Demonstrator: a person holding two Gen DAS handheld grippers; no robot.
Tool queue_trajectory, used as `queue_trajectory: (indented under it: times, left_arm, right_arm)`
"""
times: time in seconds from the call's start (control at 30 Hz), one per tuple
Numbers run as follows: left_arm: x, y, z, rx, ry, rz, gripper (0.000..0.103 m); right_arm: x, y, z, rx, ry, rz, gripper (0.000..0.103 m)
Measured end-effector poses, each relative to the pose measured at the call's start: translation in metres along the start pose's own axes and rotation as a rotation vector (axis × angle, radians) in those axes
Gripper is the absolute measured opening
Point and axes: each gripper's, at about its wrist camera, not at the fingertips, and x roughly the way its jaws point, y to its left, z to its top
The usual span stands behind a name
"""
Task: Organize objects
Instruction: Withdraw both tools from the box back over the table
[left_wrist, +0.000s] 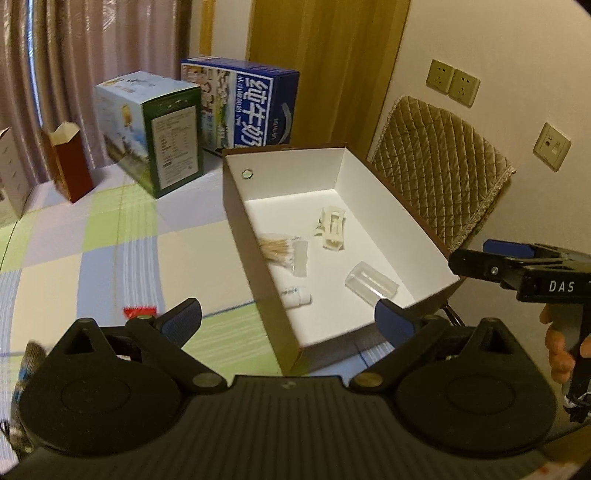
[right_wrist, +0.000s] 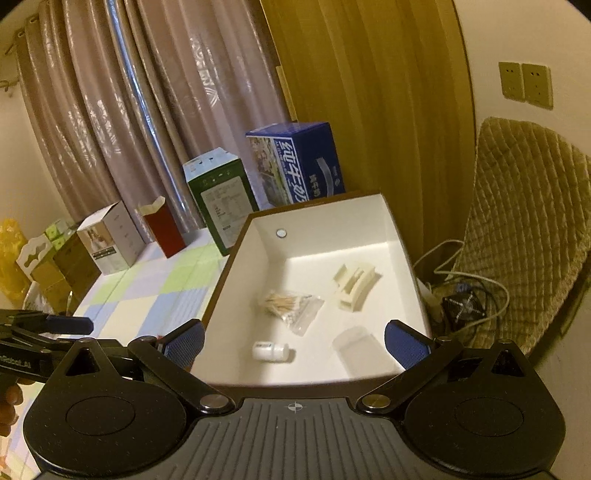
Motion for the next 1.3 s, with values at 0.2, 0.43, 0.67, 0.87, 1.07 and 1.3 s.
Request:
queue_trajectory:
  times: [0.2,0.43,0.67,0.87,1.07,1.3]
  left_arm:
    - [-0.024,0.019,-0.024,-0.042,0.006,0.011,0.099]
    - [-0.048,0.043,-0.051,-0.091,0.013,0.025,0.099]
    - [-0.063,0.065,-0.072,-0.133,0.038,0.039,0.099]
    - [-0.08,0.089,-0.092,-0.162,0.042,0.077,0.099]
    - [-0.097,0.119,-0.112,-0.207,0.048,0.125,0.099]
    - [-0.112,0.154,-0.137,-0.271,0.068,0.183,0.099]
  right_arm:
    - [-0.007,0.019,-0.018,0.008,0.028,-0.004,0.101]
    - [-0.01,0.045,-0.034,-0.005,0.062,0.002,0.101]
    - [-0.004,0.076,-0.05,-0.027,0.102,0.035,0.101]
    - [0.009,0.105,-0.065,-0.049,0.148,0.079,0.101]
    - [0.025,0.136,-0.079,-0.085,0.189,0.114,0.101]
    - [0.048,0.169,-0.096,-0.134,0.242,0.14,0.101]
